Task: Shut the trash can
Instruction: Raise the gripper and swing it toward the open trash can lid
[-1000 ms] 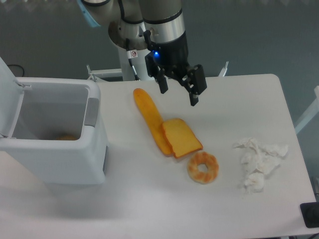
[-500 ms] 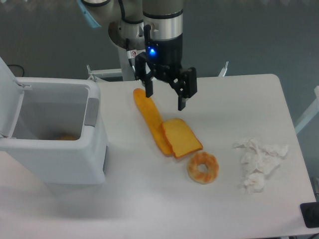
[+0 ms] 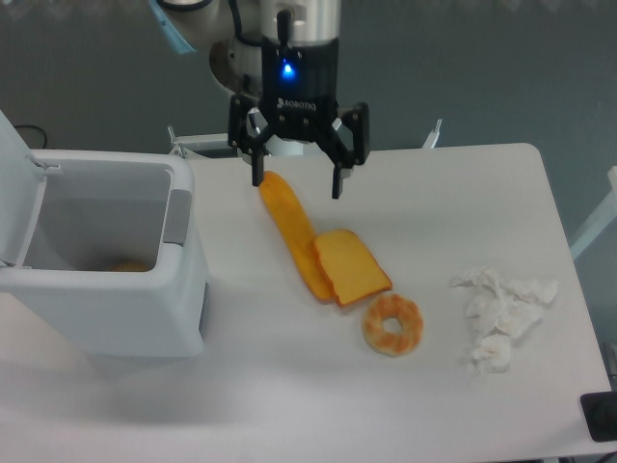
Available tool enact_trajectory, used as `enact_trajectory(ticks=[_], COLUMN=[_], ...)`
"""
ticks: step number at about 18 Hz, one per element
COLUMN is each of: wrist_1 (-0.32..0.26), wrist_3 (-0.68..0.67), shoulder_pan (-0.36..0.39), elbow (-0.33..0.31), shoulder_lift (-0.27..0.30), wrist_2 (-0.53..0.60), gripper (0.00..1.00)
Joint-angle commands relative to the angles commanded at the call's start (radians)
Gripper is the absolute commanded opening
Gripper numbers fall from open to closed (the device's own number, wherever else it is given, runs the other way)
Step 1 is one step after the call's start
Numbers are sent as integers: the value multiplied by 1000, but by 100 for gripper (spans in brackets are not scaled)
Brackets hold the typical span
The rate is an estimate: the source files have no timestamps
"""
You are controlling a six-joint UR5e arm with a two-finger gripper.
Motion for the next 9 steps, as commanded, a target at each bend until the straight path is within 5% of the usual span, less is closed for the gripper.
enact_trajectory(ticks=[9], wrist_1=[2], wrist_3=[-89], shoulder_pan=[-135], elbow=[12], shoulder_lift=[45], wrist_2=[-123], gripper=[100])
